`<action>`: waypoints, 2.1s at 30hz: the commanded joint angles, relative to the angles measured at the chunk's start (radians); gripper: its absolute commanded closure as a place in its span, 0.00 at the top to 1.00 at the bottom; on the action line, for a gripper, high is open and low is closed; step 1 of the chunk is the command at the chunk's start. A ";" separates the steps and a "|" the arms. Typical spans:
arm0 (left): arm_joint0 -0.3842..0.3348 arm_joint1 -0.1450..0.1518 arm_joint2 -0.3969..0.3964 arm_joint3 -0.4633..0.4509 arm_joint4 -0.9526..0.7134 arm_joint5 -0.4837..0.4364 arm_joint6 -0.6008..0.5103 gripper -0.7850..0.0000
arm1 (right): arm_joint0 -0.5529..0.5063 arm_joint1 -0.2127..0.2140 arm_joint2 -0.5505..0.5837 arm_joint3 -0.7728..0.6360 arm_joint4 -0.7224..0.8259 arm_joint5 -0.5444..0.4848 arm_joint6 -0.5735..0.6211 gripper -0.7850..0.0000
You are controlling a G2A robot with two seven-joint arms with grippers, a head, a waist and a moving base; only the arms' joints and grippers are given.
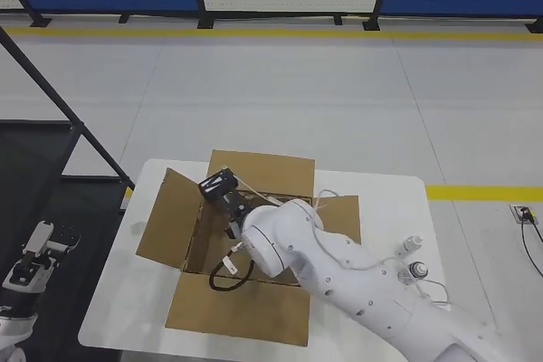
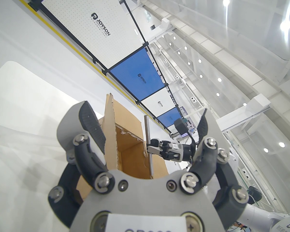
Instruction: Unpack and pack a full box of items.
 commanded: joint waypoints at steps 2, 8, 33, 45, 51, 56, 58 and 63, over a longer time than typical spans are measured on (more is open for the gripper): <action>0.000 0.000 0.000 0.000 0.000 0.000 0.000 1.00 | 0.049 -0.034 -0.021 0.166 0.074 -0.077 -0.027 0.00; 0.000 0.000 0.000 0.000 0.000 0.000 0.000 1.00 | 0.126 -0.117 -0.090 0.475 0.185 -0.237 -0.082 0.00; 0.000 0.000 0.000 0.000 0.000 0.000 0.000 1.00 | 0.164 -0.332 -0.153 1.108 0.316 -0.505 -0.190 0.48; 0.000 0.000 0.000 0.000 0.000 0.000 0.000 1.00 | 0.196 -0.366 -0.153 1.112 0.279 -0.520 -0.221 0.70; 0.000 0.000 0.000 0.000 0.000 0.000 0.000 1.00 | 0.214 -0.371 -0.155 1.057 0.237 -0.519 -0.268 0.73; 0.000 0.000 0.000 0.000 0.000 0.000 0.000 1.00 | 0.216 -0.366 -0.154 0.978 0.191 -0.490 -0.302 0.69; 0.000 0.000 0.000 0.000 0.000 0.000 0.000 1.00 | 0.213 -0.359 -0.150 0.937 0.171 -0.469 -0.315 0.67; 0.000 0.000 0.000 0.000 0.000 0.000 0.000 1.00 | 0.198 -0.327 -0.128 0.797 0.106 -0.392 -0.324 0.71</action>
